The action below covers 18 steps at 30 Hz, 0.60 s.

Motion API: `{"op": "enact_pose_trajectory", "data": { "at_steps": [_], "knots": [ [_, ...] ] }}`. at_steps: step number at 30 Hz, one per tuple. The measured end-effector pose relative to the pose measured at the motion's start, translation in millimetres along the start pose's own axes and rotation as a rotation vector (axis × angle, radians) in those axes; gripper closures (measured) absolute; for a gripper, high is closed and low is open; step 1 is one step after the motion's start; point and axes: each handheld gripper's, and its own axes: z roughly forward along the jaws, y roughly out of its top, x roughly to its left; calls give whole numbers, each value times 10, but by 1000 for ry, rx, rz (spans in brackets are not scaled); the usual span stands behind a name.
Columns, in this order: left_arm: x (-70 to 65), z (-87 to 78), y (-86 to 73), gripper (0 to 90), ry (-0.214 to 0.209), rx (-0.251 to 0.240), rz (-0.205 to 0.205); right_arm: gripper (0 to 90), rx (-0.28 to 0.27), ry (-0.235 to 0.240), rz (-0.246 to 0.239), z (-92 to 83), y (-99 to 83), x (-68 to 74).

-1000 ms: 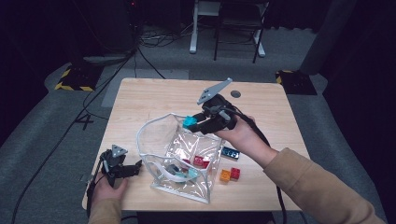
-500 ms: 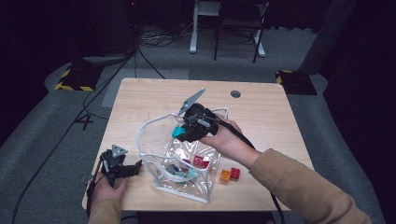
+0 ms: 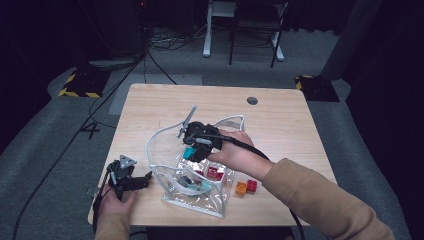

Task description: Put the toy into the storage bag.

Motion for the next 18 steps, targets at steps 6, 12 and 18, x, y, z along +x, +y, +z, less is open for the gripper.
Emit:
{"op": "enact_pose_trajectory", "data": {
  "at_steps": [6, 12, 18],
  "knots": [
    [0, 0, 0, 116, 0, 0, 0, 531, 8, 13, -5, -3, -7, 2],
    [0, -1, 0, 117, 1, 1, 0, 494, -87, 0, -10, -159, -78, 25],
    [0, 0, 0, 117, 0, 0, 0, 498, -207, -1, 4, -396, -263, 44]
  ]
}}
